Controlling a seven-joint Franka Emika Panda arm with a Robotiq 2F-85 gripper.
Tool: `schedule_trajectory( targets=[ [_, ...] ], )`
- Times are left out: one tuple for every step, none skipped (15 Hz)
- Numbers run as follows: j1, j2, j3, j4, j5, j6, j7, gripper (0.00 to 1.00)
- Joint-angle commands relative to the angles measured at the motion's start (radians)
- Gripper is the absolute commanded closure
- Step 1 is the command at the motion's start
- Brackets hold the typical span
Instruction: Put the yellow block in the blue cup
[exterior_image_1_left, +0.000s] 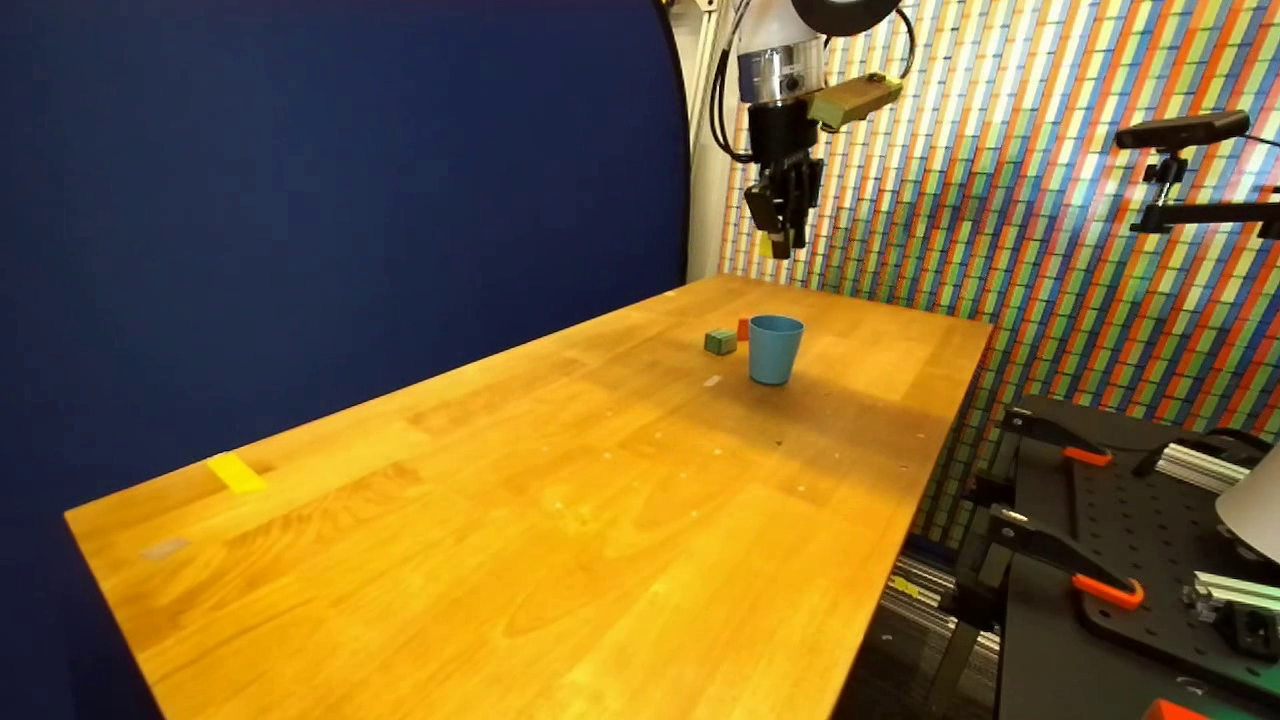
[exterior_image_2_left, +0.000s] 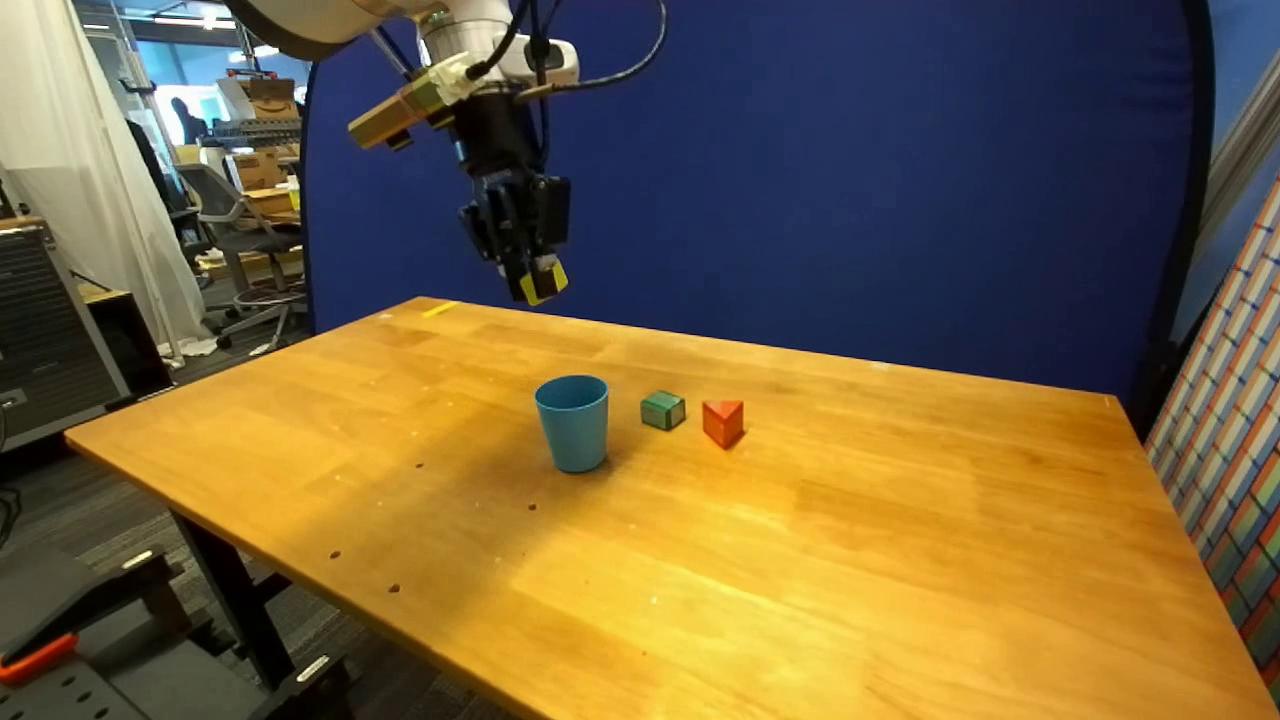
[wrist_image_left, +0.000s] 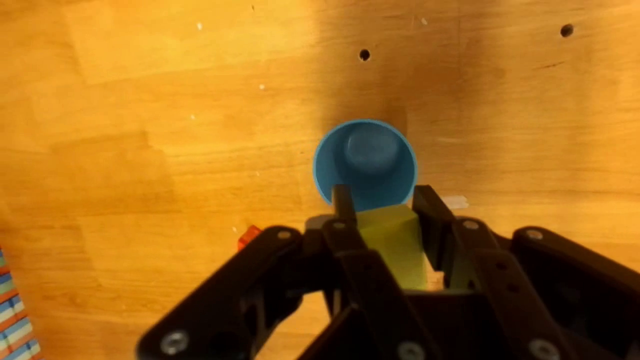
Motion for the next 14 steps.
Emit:
schedule_trajectory(
  targets=[
    [-0.023,0.040,0.002,-0.007,-0.003,0.007,0.013,0.85],
    [-0.024,0.057,0.003,0.002,-0.001,0.005,0.012,0.85],
    [-0.024,0.076,0.003,0.013,0.001,0.003,0.011,0.85],
    [-0.022,0.092,0.002,0.022,-0.002,0.002,0.014,0.85],
    [-0.022,0.108,0.002,0.033,0.006,-0.001,0.005,0.85],
    [-0.022,0.119,0.001,0.045,0.011,-0.004,0.002,0.85],
    [-0.021,0.130,0.000,0.055,0.013,-0.005,0.000,0.85],
    [-0.020,0.140,-0.001,0.069,0.012,-0.009,-0.001,0.84],
    [-0.021,0.150,-0.001,0.080,0.016,-0.011,-0.003,0.74],
    [-0.021,0.156,-0.002,0.089,0.016,-0.009,-0.007,0.40],
    [-0.020,0.160,-0.002,0.096,0.018,-0.007,-0.007,0.40],
    [-0.021,0.162,-0.004,0.101,0.019,-0.007,-0.007,0.33],
    [-0.023,0.159,-0.005,0.102,0.022,-0.005,-0.010,0.24],
    [-0.025,0.154,-0.005,0.102,0.027,-0.003,-0.014,0.17]
  ],
)
